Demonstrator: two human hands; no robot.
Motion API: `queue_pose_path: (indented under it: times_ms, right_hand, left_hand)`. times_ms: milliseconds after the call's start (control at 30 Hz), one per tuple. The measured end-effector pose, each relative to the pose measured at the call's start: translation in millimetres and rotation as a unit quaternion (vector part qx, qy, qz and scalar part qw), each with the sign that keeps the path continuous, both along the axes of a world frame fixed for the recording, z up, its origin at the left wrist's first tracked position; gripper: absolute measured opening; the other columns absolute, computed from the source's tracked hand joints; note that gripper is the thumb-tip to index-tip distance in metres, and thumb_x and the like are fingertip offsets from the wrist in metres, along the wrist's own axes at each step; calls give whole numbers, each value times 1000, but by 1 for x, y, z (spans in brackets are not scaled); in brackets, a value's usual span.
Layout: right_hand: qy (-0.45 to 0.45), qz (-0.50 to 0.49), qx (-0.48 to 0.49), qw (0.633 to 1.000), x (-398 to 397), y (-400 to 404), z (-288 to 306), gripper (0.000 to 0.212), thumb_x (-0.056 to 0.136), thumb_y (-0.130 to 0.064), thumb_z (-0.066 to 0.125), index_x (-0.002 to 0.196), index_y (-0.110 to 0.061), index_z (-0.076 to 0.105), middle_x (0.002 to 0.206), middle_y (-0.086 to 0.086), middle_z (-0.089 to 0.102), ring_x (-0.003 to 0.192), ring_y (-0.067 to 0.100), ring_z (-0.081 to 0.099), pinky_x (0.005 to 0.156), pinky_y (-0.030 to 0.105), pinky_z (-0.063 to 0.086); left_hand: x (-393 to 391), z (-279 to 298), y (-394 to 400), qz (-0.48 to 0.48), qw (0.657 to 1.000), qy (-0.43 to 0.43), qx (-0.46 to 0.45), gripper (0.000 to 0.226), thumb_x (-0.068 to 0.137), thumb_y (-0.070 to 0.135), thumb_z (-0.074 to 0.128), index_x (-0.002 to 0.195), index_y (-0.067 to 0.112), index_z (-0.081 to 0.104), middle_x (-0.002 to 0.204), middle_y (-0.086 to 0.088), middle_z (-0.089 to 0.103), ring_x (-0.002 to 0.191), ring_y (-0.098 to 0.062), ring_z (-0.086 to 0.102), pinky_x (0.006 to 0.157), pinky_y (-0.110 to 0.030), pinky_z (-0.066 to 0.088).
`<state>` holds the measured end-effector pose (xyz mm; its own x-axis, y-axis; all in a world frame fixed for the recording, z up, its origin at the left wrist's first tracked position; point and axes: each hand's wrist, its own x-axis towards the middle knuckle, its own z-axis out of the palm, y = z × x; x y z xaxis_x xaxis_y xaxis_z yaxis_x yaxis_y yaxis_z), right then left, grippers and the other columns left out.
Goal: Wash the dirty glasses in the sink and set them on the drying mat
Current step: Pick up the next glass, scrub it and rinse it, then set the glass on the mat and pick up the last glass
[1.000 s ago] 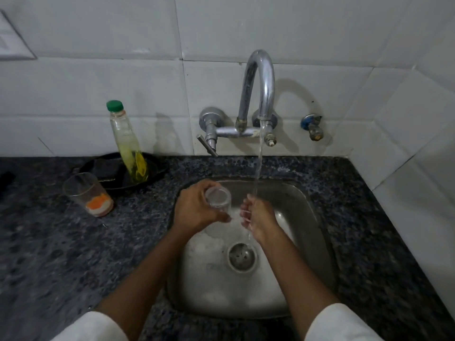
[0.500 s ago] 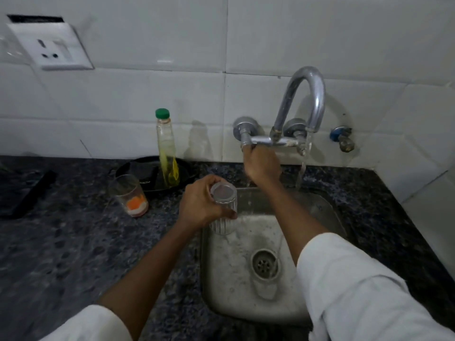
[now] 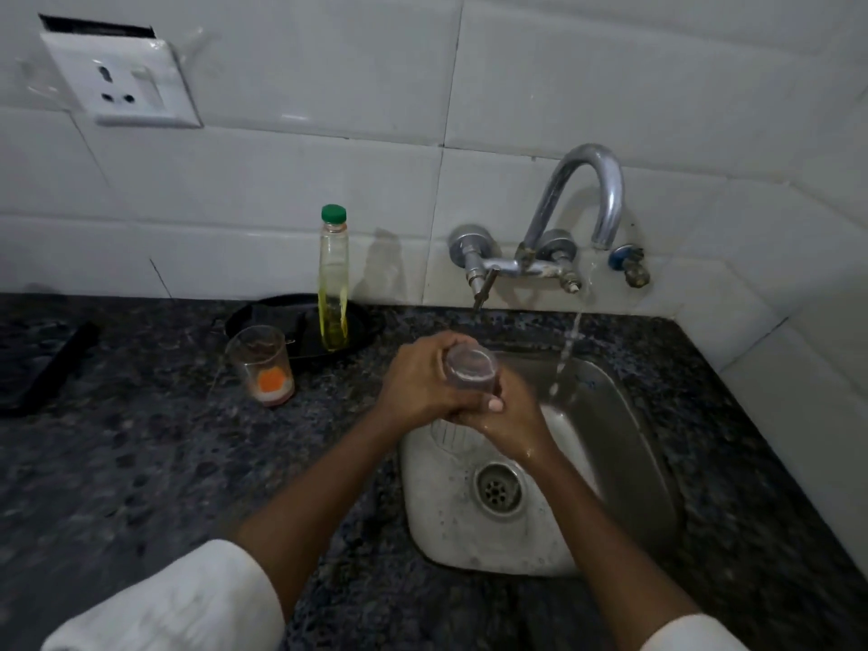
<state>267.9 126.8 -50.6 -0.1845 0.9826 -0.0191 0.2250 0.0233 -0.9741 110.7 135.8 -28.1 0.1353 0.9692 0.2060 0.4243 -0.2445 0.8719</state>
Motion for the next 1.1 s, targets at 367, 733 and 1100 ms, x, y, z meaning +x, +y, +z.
queue_pose_path:
  times_ms: [367, 733, 1100]
  right_hand:
    - [-161, -18, 49, 986, -10, -32, 18, 53, 47, -21, 97, 92, -24, 71, 85, -5, 74, 79, 10, 70, 79, 40, 59]
    - [-124, 186, 97, 970, -261, -25, 73, 59, 39, -31, 96, 93, -20, 75, 89, -1, 76, 81, 13, 70, 73, 32, 57]
    - [-151, 184, 174, 955, -556, 27, 34, 62, 47, -28, 94, 102, -14, 70, 96, 0, 74, 85, 15, 68, 71, 24, 52]
  left_hand:
    - [-96, 16, -84, 47, 987, -56, -140, 27, 86, 10, 74, 111, 14, 65, 104, -6, 69, 97, -14, 66, 93, -42, 55]
    - [-312, 32, -177, 246, 956, -101, -124, 20, 87, 5, 72, 106, 10, 66, 89, -5, 70, 76, -3, 67, 67, -17, 52]
    - [-513, 0, -167, 343, 924, -120, -116, 21, 89, 5, 69, 109, 7, 64, 85, -3, 69, 64, 6, 64, 56, -10, 46]
